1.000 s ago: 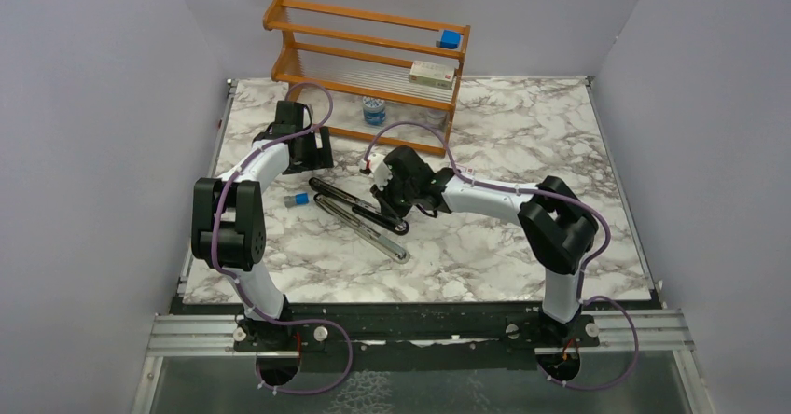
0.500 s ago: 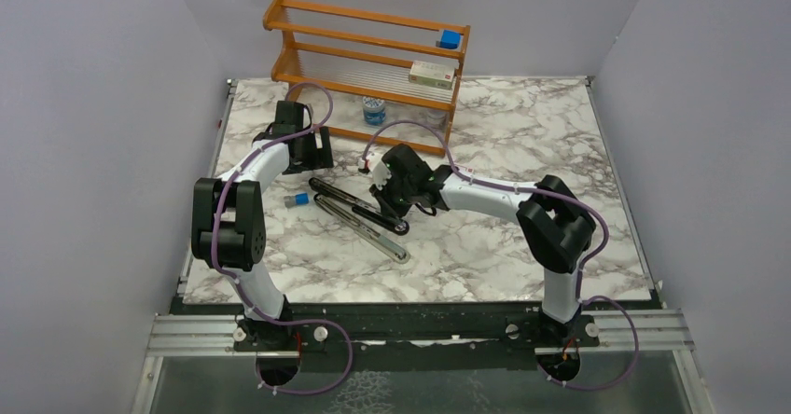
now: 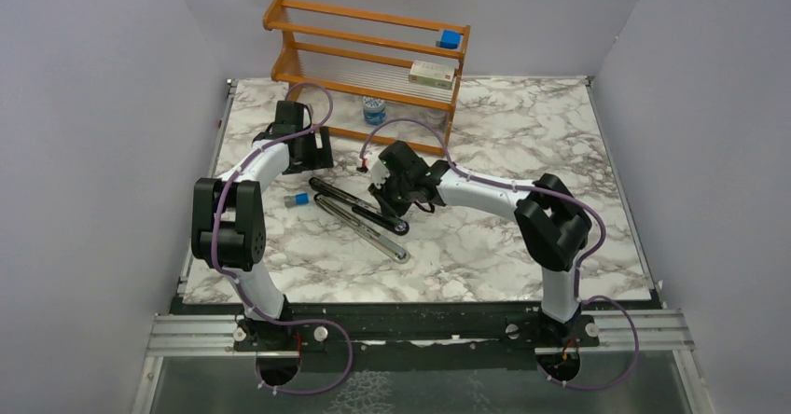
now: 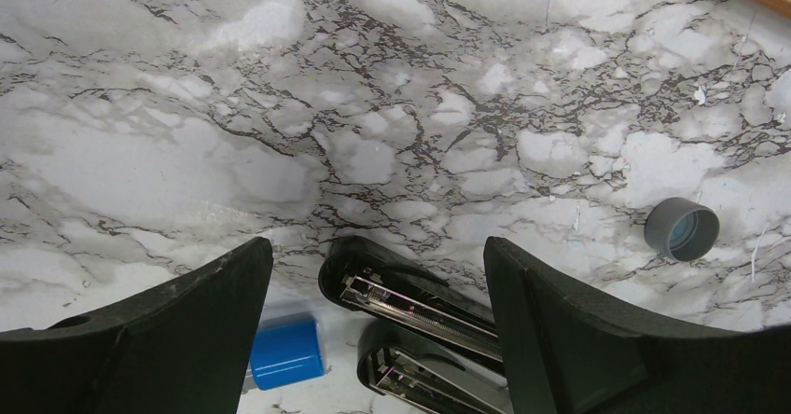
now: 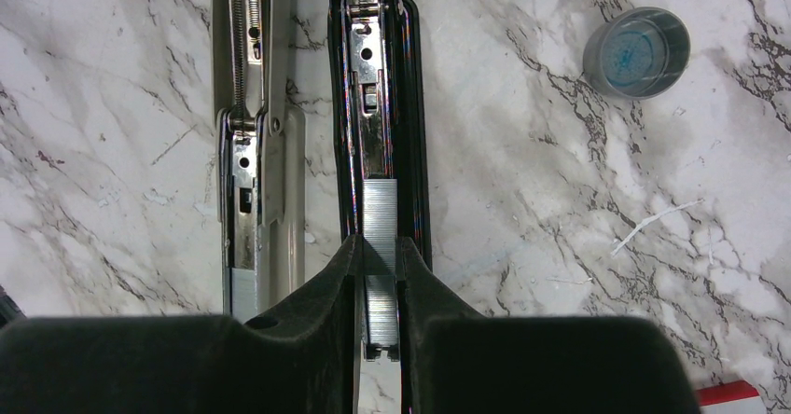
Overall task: Load the staples into the stapler
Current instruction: Adjust the staple in the stapler.
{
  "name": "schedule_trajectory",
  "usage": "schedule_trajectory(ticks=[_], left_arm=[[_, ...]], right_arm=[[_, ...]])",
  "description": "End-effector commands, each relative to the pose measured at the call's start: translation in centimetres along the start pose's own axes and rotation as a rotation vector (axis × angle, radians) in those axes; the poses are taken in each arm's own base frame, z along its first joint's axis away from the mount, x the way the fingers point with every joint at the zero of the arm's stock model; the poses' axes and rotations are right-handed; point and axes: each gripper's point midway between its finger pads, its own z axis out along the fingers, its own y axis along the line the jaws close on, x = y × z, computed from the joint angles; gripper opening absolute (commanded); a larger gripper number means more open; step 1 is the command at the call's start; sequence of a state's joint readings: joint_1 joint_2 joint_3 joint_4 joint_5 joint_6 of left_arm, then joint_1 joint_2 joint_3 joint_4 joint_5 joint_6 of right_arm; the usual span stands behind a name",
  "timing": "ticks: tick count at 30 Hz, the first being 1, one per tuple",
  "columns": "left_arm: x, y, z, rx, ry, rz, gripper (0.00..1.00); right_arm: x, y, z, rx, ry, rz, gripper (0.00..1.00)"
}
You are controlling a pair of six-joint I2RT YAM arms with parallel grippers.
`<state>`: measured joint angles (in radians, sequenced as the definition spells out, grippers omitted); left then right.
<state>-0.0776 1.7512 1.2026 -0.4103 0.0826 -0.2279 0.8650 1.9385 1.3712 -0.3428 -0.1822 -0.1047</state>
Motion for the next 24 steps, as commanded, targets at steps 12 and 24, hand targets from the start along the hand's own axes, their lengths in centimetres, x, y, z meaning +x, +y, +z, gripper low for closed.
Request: schedule_trajectory(ticks=[12, 24], left_arm=[[-1.52, -0.49, -0.56, 0.022, -0.033, -0.006, 0.86], [-1.53, -0.49, -0.61, 0.022, -0.033, -0.005, 0.86]], right_arm=[[1.61, 1.23, 0.42, -0.068, 0.133, 0.005, 0.18], [1.41, 1.28, 0.36, -0.066, 0.130, 0.018, 0.22]])
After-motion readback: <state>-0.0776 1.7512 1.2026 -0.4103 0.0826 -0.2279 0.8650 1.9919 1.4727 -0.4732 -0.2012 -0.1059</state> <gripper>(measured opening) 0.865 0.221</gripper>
